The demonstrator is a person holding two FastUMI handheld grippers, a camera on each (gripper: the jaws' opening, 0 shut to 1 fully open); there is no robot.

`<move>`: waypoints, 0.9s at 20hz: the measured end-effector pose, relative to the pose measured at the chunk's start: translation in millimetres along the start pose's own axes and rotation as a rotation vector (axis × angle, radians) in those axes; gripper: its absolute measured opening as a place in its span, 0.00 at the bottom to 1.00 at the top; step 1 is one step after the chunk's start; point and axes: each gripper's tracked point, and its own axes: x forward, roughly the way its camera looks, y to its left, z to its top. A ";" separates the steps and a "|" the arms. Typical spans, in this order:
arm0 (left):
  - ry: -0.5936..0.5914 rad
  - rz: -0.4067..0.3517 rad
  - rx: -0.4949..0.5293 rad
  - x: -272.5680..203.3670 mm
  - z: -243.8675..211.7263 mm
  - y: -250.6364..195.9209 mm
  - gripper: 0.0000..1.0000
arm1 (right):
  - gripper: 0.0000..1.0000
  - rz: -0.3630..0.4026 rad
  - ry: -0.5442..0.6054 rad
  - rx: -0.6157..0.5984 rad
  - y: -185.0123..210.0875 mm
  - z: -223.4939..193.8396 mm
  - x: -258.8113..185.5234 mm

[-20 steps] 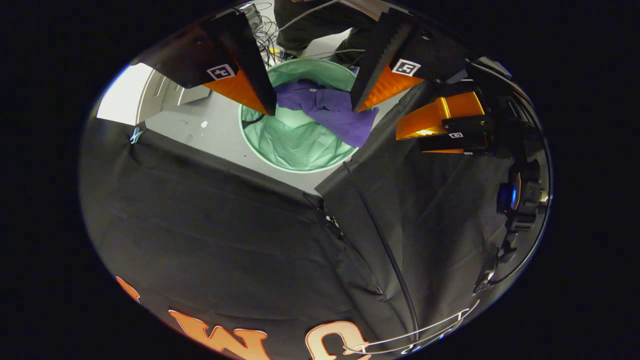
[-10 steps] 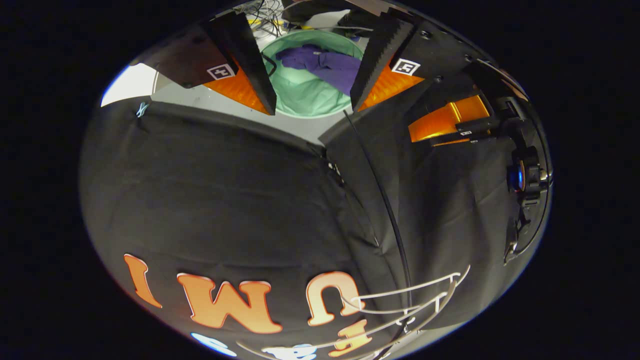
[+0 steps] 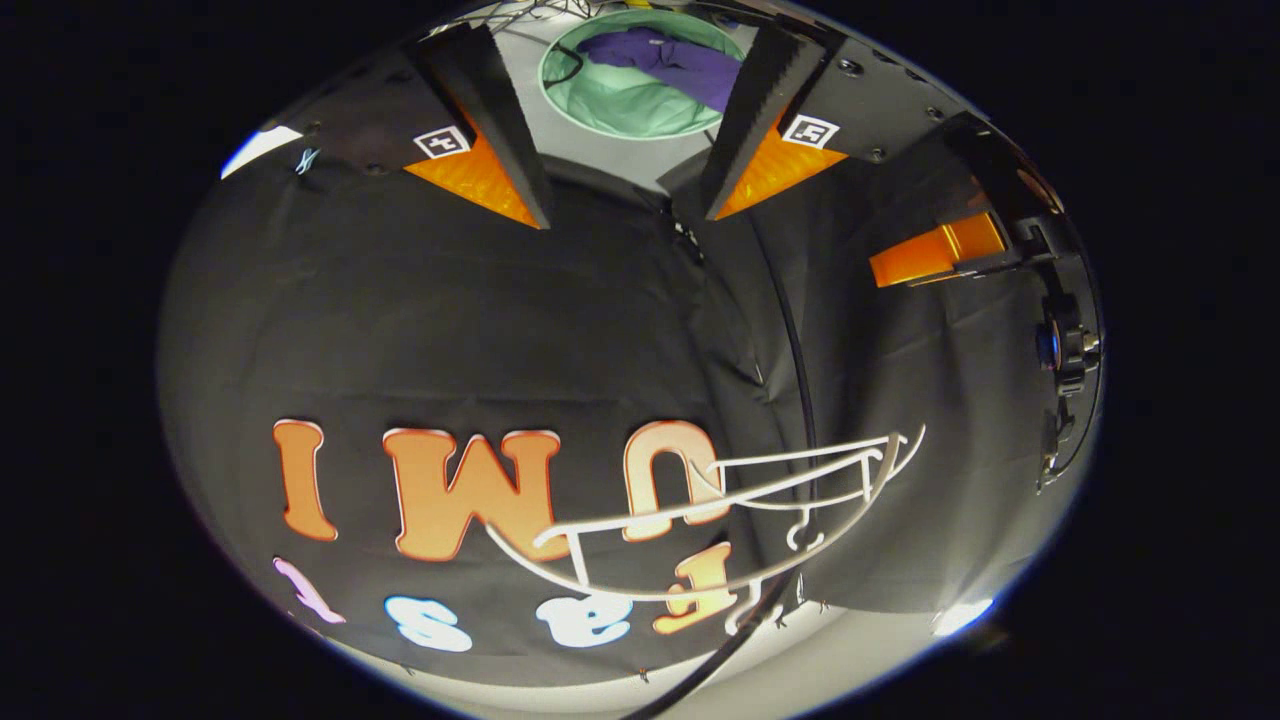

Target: Grasp the clothes on the hanger with both hands and then place them into the laundry hamper below.

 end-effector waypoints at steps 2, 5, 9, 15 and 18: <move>-0.077 0.029 0.027 -5.5 29.0 6.3 0.95 | 0.97 -0.015 -0.055 -0.009 -6.7 15.6 -3.4; -0.147 0.041 0.027 -7.8 51.9 9.0 0.89 | 0.97 -0.031 -0.111 -0.012 -14.0 44.6 -14.7; -0.197 0.041 -0.012 -23.7 76.5 12.5 0.89 | 0.87 -0.055 -0.183 -0.022 -25.6 75.3 -23.2; -0.274 0.071 0.017 -38.1 121.8 24.9 0.89 | 0.87 -0.102 -0.280 -0.061 -43.3 112.9 -46.3; -0.304 0.087 0.006 -47.3 134.3 32.6 0.89 | 0.87 -0.107 -0.329 -0.053 -46.2 128.3 -55.2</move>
